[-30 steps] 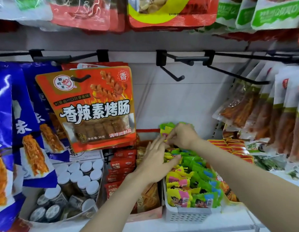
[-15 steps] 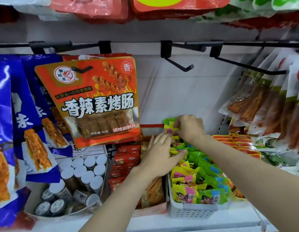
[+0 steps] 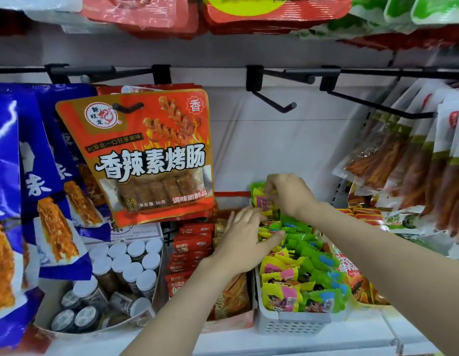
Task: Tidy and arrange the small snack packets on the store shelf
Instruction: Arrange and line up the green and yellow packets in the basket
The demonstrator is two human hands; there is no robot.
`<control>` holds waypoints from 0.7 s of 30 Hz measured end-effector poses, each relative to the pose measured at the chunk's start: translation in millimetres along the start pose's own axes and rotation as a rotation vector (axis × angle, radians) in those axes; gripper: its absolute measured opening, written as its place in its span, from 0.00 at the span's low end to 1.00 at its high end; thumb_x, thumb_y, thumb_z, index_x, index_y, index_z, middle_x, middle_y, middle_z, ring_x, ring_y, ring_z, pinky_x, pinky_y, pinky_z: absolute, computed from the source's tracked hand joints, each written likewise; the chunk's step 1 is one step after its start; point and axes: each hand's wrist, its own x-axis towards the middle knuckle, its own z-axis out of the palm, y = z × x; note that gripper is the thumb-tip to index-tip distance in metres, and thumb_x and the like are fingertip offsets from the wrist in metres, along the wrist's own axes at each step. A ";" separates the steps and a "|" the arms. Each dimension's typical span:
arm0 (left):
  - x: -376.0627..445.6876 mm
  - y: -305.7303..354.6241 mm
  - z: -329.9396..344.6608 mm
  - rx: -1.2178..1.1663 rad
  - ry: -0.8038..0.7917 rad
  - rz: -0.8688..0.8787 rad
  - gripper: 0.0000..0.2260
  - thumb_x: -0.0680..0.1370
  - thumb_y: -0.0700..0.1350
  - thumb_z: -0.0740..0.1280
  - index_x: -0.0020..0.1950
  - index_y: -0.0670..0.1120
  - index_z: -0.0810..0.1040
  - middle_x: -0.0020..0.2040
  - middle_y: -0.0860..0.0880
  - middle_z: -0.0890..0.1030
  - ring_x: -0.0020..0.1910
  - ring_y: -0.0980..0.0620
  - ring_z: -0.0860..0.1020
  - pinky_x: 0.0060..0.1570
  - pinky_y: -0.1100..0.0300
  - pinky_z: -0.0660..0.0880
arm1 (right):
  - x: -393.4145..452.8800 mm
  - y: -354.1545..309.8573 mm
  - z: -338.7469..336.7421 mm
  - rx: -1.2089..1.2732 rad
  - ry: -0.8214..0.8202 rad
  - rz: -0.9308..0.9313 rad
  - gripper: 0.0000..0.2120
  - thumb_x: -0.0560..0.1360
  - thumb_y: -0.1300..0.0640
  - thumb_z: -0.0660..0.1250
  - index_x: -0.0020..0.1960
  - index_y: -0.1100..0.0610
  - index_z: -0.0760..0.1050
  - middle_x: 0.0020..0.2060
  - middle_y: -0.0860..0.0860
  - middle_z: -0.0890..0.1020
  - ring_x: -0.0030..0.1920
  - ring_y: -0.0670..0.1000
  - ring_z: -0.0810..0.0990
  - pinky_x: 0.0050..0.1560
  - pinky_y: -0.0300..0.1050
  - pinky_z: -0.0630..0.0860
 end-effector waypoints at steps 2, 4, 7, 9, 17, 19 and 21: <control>-0.5 1.2 -1.3 -0.035 -0.026 -0.023 0.31 0.77 0.67 0.58 0.71 0.46 0.70 0.76 0.49 0.65 0.77 0.51 0.57 0.77 0.46 0.50 | -9.0 2.4 -20.6 0.171 0.117 -0.035 0.03 0.76 0.61 0.69 0.47 0.60 0.77 0.38 0.54 0.82 0.41 0.58 0.79 0.41 0.46 0.69; -1.9 3.7 -4.5 -0.083 -0.081 -0.061 0.31 0.78 0.66 0.59 0.74 0.47 0.67 0.78 0.50 0.63 0.77 0.52 0.56 0.77 0.47 0.53 | -22.2 2.6 -51.7 0.260 0.223 -0.080 0.07 0.75 0.59 0.71 0.45 0.62 0.75 0.28 0.47 0.74 0.30 0.53 0.72 0.35 0.41 0.62; -6.0 14.9 -15.1 -0.215 -0.109 -0.162 0.30 0.78 0.62 0.63 0.76 0.51 0.63 0.77 0.51 0.63 0.77 0.51 0.60 0.75 0.53 0.59 | -49.5 -0.6 -97.8 0.272 0.332 -0.166 0.08 0.75 0.59 0.72 0.44 0.62 0.74 0.28 0.47 0.75 0.30 0.53 0.76 0.36 0.47 0.67; -11.7 26.8 -26.5 -0.351 -0.040 -0.221 0.31 0.78 0.58 0.68 0.77 0.50 0.61 0.76 0.51 0.66 0.75 0.51 0.63 0.72 0.56 0.62 | -69.8 -3.5 -121.5 0.328 0.397 -0.174 0.08 0.75 0.60 0.72 0.43 0.61 0.74 0.31 0.49 0.80 0.34 0.56 0.81 0.39 0.50 0.75; -80.0 78.3 -67.7 -0.991 0.082 -0.241 0.13 0.79 0.39 0.67 0.64 0.42 0.76 0.56 0.45 0.83 0.50 0.55 0.83 0.48 0.66 0.78 | -123.6 -18.0 -168.3 0.814 0.327 0.111 0.10 0.74 0.61 0.72 0.40 0.57 0.71 0.35 0.57 0.82 0.24 0.38 0.78 0.22 0.29 0.69; -100.8 88.6 -73.2 -1.034 0.135 -0.266 0.08 0.80 0.40 0.66 0.57 0.42 0.81 0.51 0.40 0.85 0.46 0.49 0.84 0.47 0.63 0.80 | -130.8 -23.1 -173.5 0.857 0.297 0.154 0.08 0.74 0.61 0.72 0.43 0.59 0.73 0.36 0.58 0.82 0.26 0.41 0.80 0.22 0.30 0.71; -117.4 94.8 -76.8 -1.125 0.239 -0.327 0.07 0.81 0.39 0.65 0.53 0.43 0.83 0.44 0.44 0.85 0.40 0.52 0.84 0.43 0.64 0.80 | -135.5 -29.1 -177.0 0.943 0.245 0.188 0.07 0.75 0.64 0.71 0.48 0.64 0.73 0.36 0.60 0.79 0.27 0.44 0.81 0.24 0.32 0.74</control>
